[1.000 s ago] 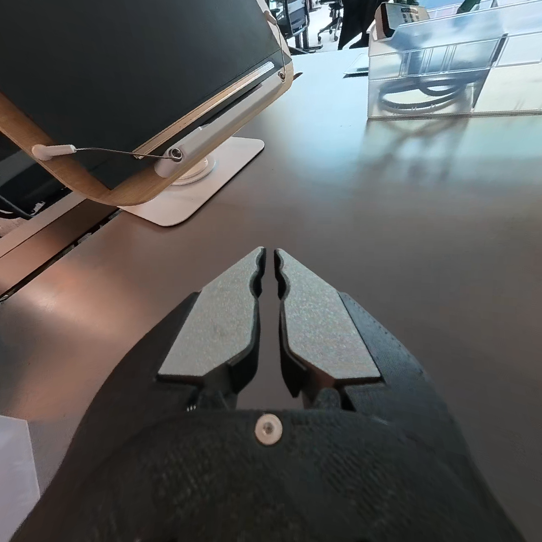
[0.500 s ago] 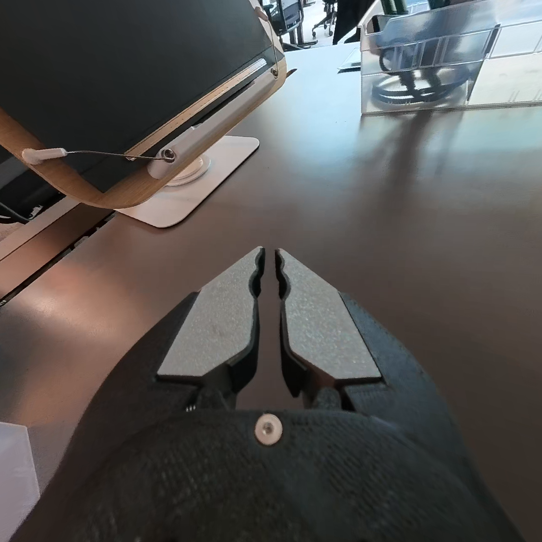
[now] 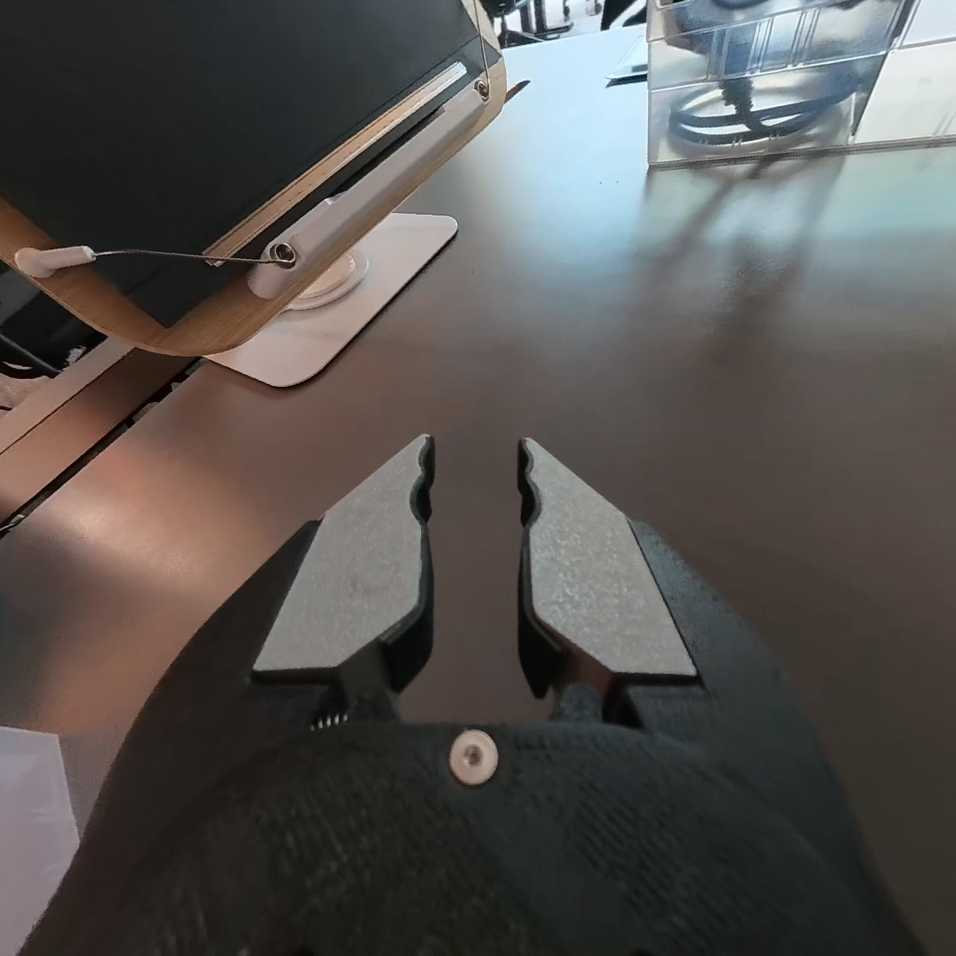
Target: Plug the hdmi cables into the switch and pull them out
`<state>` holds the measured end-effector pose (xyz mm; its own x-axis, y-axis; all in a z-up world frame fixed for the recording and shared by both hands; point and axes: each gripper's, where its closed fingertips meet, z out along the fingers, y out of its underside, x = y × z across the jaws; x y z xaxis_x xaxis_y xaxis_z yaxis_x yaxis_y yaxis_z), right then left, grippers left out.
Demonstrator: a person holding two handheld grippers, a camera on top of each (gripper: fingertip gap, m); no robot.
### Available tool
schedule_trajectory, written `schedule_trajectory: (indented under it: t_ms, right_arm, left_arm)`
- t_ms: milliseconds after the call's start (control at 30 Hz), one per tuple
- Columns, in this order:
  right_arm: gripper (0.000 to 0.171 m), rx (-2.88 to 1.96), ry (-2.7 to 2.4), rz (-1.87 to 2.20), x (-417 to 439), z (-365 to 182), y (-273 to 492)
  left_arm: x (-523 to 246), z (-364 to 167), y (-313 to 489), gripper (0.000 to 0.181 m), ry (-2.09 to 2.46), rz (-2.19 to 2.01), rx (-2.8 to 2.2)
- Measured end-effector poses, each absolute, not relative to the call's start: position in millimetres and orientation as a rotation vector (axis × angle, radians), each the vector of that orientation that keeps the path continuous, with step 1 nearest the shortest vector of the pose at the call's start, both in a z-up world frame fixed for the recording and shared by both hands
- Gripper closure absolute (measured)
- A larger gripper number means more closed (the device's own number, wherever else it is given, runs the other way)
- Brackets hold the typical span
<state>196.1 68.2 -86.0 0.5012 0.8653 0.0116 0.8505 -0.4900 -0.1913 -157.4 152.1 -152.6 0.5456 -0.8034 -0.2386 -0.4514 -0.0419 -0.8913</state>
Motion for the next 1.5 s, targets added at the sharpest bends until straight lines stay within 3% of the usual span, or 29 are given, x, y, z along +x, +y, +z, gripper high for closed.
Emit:
schedule_trajectory:
  t_ms: [67,167,233,267,300,367,433,467,533,567,633,700,767,833,900,933,967,1100,1300,1500]
  right_arm:
    - [0.108,-2.567,-1.445,0.160,205.4,-85.3,72.5]
    - [0.133,-2.788,-1.154,0.172,238.7,-79.4,103.3]
    - [0.115,-3.010,-0.944,0.347,243.8,-80.6,103.6]
    - [0.114,-3.092,-0.901,0.418,242.6,-81.2,98.9]
    - [0.124,-3.114,-0.929,0.447,240.5,-79.7,96.7]
    - [0.119,-3.049,-1.078,0.623,221.4,-66.9,89.3]
    - [0.136,-2.854,-1.157,0.735,207.5,-46.4,100.6]
    - [0.153,-2.785,-1.077,0.635,216.5,-40.3,123.5]
    - [0.144,-2.721,-0.763,0.555,236.9,-30.4,164.0]
    - [0.142,-2.730,-0.694,0.721,230.8,-28.4,160.7]
    - [0.159,-2.862,-0.695,1.037,219.9,-37.8,129.1]
    - [0.147,-3.009,-0.819,1.019,227.2,-53.5,106.8]
    - [0.154,-2.776,-0.948,1.112,208.3,-36.9,112.5]
    - [0.149,-2.494,-0.956,1.117,193.5,-5.4,133.7]
    - [0.164,-2.302,-0.895,0.939,198.4,18.9,157.4]
    - [0.159,-2.263,-0.852,0.834,204.8,25.6,165.2]
    - [0.137,-2.221,-0.840,0.774,205.3,32.0,165.4]
    - [0.139,-2.076,-0.820,0.495,200.3,42.7,135.8]
    - [0.106,-2.071,-0.724,0.398,195.1,-5.1,56.0]
    - [0.088,-2.043,-0.704,0.431,201.5,-55.8,-8.6]
  left_arm:
    - [-157.4,-152.4,152.2,0.152,1.068,-0.381,-1.670]
    - [-156.0,-152.8,150.3,0.153,1.085,-0.375,-1.658]
    - [-155.2,-152.0,148.4,0.153,1.095,-0.380,-1.646]
    - [-155.1,-151.4,147.2,0.153,1.096,-0.385,-1.640]
    - [-155.3,-150.5,146.2,0.153,1.094,-0.392,-1.635]
    - [-157.2,-147.6,145.3,0.152,1.078,-0.405,-1.626]
    - [-159.2,-145.1,143.5,0.152,1.068,-0.425,-1.616]
    - [-160.1,-144.5,143.0,0.152,1.065,-0.434,-1.615]
    - [-161.2,-144.6,143.4,0.152,1.060,-0.448,-1.623]
    - [-161.1,-145.0,143.4,0.152,1.060,-0.458,-1.629]
    - [-160.9,-145.7,143.2,0.152,1.064,-0.470,-1.636]
    - [-160.2,-146.0,142.0,0.152,1.073,-0.475,-1.633]
    - [-159.2,-146.8,140.4,0.152,1.088,-0.473,-1.627]
    - [-157.8,-148.3,139.1,0.152,1.107,-0.459,-1.623]
    - [-156.3,-151.0,138.2,0.152,1.130,-0.434,-1.622]
    - [-155.4,-152.2,137.3,0.151,1.142,-0.422,-1.619]
    - [-154.7,-152.8,136.6,0.151,1.152,-0.411,-1.614]
    - [-154.1,-152.5,135.3,0.151,1.160,-0.376,-1.596]
    - [-157.0,-140.5,123.5,0.145,1.044,-0.272,-1.573]
    - [-172.5,-93.5,42.9,0.139,0.935,-0.403,-1.593]
